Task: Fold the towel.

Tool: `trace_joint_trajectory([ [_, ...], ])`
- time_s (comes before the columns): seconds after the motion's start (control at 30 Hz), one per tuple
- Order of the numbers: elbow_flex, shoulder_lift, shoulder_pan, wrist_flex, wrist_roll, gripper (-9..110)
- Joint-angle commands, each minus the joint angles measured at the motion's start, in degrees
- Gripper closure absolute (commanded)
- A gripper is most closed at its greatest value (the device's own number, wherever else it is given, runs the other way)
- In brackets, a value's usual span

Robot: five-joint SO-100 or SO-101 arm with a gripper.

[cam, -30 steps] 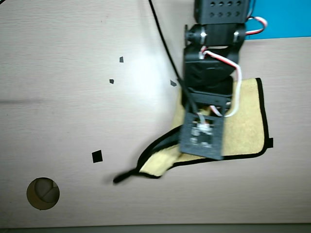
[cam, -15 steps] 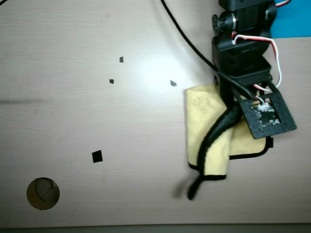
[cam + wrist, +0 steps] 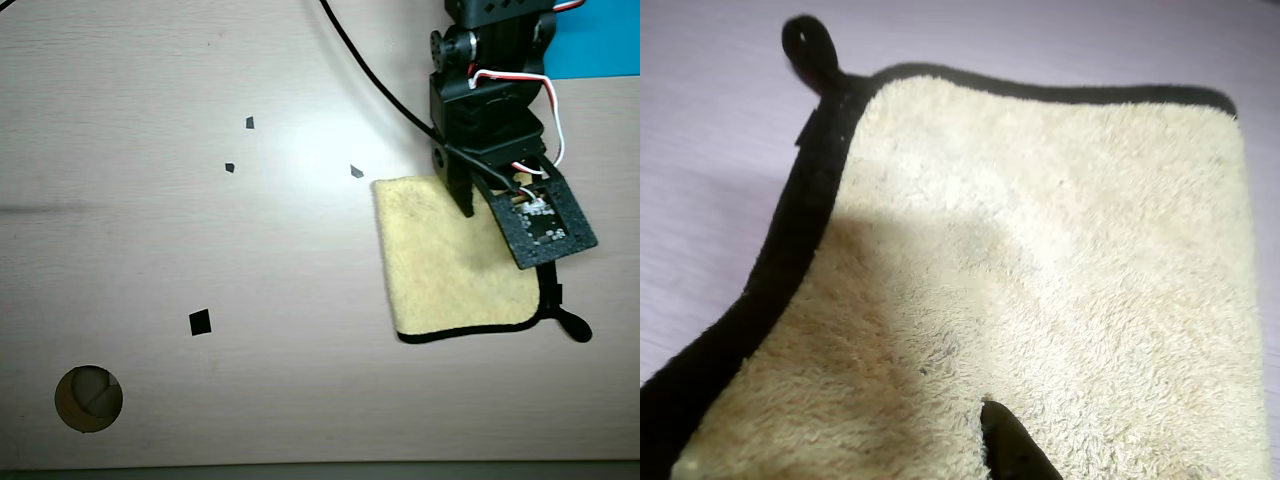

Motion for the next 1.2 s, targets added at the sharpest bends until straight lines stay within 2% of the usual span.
trace_joint_trajectory([
  [0.0, -0.88, 0.26, 0.00, -1.67, 1.58, 101],
  [0.3, -0.18, 4.04, 1.49, 0.97, 4.04, 89],
  [0.47, 4.48, 12.66, 0.44, 3.08, 4.66, 86],
  [0.63, 5.89, 22.15, -1.32, 12.13, 8.44, 86],
  [0.9, 2.72, 31.03, -4.13, 31.20, 28.56, 87],
  [1.17, 4.75, 30.59, 3.60, 34.19, 43.24, 88],
])
